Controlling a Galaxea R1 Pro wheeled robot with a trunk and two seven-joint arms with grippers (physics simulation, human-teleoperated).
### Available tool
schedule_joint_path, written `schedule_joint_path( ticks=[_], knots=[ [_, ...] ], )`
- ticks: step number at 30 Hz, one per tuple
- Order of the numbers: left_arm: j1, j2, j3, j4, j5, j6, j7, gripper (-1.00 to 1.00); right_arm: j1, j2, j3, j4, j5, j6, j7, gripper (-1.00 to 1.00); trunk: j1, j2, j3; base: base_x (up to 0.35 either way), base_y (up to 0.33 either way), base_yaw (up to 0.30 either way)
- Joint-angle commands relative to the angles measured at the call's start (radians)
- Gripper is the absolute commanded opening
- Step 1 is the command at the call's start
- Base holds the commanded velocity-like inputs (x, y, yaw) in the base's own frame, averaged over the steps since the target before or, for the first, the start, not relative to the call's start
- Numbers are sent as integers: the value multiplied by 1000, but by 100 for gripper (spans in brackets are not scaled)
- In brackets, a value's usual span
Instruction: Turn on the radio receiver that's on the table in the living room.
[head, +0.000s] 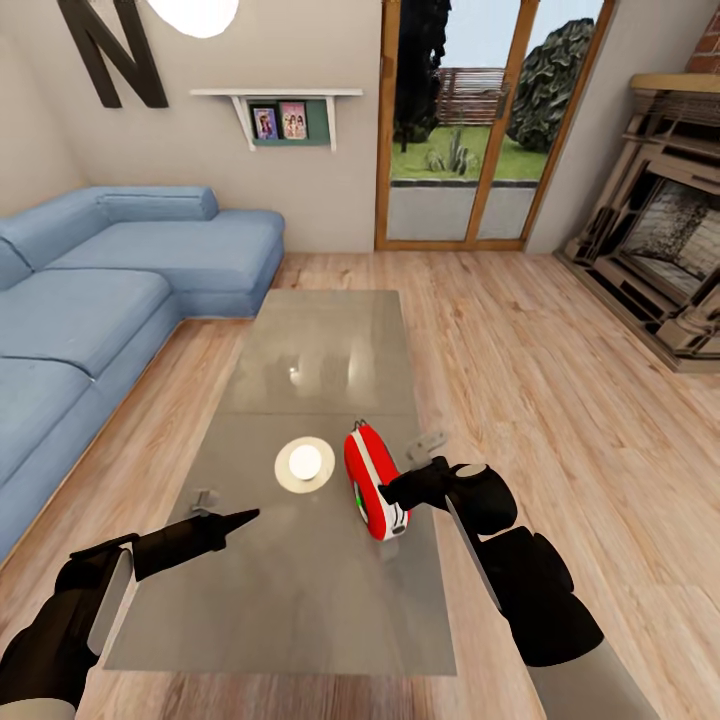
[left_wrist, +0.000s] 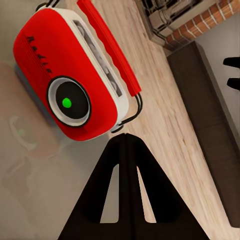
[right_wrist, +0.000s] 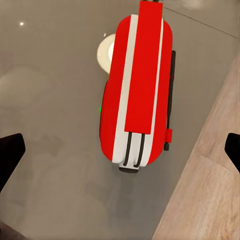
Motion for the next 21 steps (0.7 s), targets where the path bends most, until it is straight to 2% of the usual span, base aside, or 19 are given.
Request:
schedule_joint_path(
  ticks=[1,21],
  knots=[
    [0,0,0,0,0,0,0,-100,0,0,0,0,0,0,0,100,0,0,2,0,0,0],
    [0,0,-1,-2,0,0,0,-100,0,-3,-1,0,0,0,0,100,0,0,33,0,0,0]
  ],
)
